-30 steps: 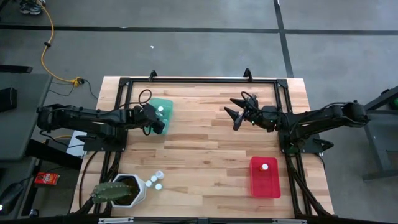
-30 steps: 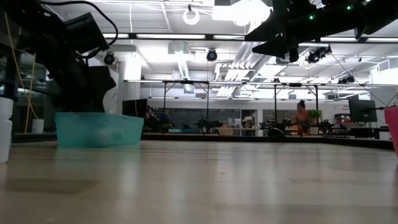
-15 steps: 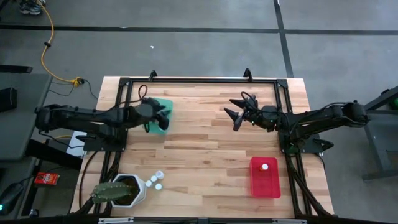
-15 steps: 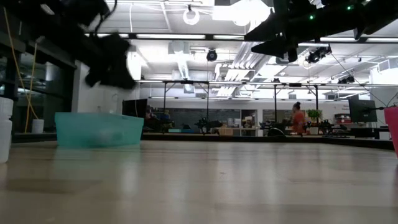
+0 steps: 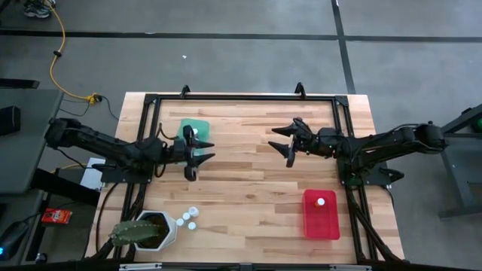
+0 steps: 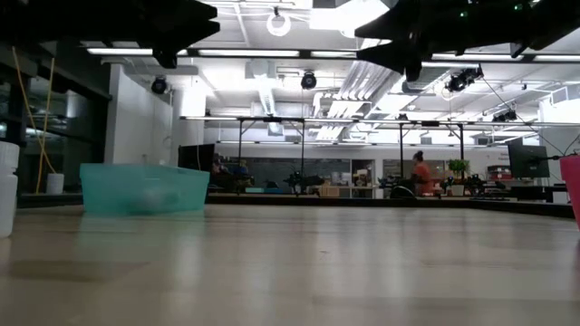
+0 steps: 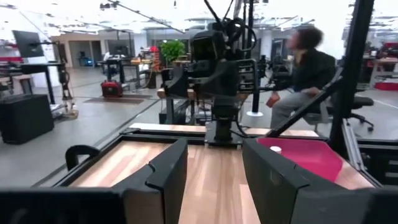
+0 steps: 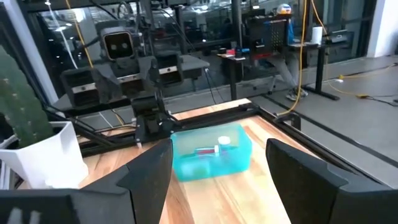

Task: Pick and place medicine bottles into bin by pill shape (circle, oval)
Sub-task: Put the white tablet bottle into the red bin

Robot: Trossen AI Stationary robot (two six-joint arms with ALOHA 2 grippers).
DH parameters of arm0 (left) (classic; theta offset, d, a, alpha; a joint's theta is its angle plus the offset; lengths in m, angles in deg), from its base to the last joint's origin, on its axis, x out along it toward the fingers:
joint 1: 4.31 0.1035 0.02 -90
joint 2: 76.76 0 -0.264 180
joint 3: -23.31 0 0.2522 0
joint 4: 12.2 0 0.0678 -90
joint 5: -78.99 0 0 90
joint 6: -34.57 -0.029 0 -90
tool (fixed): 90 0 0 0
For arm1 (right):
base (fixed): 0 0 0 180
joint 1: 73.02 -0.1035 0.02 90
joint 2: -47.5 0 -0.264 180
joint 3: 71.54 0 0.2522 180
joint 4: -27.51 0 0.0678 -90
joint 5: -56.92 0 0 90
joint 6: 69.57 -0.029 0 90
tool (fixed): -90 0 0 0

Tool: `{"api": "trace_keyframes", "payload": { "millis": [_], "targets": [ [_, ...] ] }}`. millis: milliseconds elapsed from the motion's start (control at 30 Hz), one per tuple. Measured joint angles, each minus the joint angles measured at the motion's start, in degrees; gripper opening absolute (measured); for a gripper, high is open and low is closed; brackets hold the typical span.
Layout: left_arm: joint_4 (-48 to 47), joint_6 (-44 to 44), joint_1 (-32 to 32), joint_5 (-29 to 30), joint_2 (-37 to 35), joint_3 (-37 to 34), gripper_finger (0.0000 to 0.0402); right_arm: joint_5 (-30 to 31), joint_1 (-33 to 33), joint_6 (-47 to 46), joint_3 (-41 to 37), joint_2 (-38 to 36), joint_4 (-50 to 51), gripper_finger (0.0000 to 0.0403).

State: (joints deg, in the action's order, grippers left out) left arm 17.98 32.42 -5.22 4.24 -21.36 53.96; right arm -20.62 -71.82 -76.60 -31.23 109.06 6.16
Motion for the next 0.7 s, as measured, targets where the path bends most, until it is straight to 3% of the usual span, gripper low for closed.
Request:
{"api": "trace_keyframes", "payload": {
  "millis": [500, 600, 700],
  "targets": [
    [-1.1, 3.0, 0.1, 0.3, 0.0, 0.1, 0.0142, -0.1, -0.1, 0.5, 0.0, 0.0, -0.1, 0.0252],
    [-7.9, 4.9, -0.7, 1.2, 0.1, 2.9, 0.0143, -0.1, -0.1, 0.4, 0.0, 0.0, -0.1, 0.0252],
    [-21.5, 8.8, -2.7, 6.4, 1.2, 8.7, 0.0143, -0.1, -0.1, -0.6, 0.0, 0.0, -0.1, 0.0252]
  ]
}}
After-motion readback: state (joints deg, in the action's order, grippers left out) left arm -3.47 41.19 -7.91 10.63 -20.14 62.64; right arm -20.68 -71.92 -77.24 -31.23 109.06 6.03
